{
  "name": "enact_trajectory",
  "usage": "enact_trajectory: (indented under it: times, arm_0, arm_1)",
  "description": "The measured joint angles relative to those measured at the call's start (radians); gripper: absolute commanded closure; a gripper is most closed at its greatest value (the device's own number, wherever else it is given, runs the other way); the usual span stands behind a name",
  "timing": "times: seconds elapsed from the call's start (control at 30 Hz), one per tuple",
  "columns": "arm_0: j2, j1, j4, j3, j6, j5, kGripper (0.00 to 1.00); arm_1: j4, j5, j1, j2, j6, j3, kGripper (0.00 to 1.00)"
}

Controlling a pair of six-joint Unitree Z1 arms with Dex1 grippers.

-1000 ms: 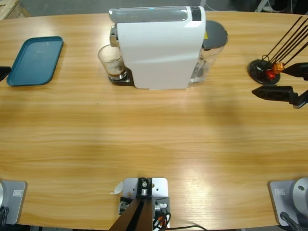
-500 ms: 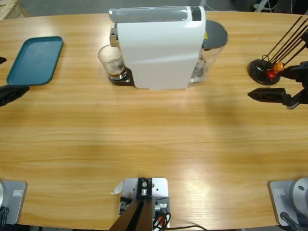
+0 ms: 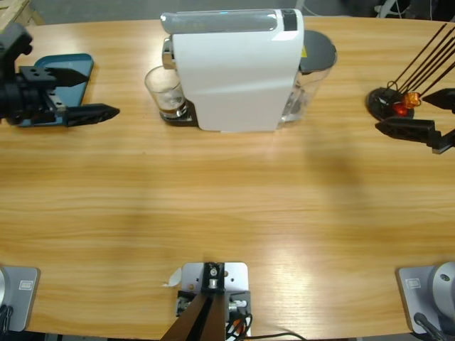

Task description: Pour coffee

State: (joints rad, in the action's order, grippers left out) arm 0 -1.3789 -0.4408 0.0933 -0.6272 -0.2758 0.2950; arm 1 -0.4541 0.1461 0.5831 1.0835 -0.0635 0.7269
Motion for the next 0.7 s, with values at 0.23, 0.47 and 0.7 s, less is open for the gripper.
enact_trajectory:
  times: [0.23, 0.47, 0.7]
  arm_0:
    - [-0.158, 0.041, 0.078, -0.077, -0.107, 0.153, 0.0]
    - [-0.269, 0.054, 0.089, -0.139, -0.194, 0.209, 0.004]
    - [-0.317, 0.06, 0.1, -0.143, -0.207, 0.244, 0.004]
  arm_1:
    - [0.038, 0.011, 0.0, -0.054, -0.021, -0.039, 0.0]
    - [0.042, 0.01, -0.001, 0.001, -0.021, -0.039, 0.0]
    - [0.049, 0.009, -0.001, 0.026, -0.021, -0.039, 0.0]
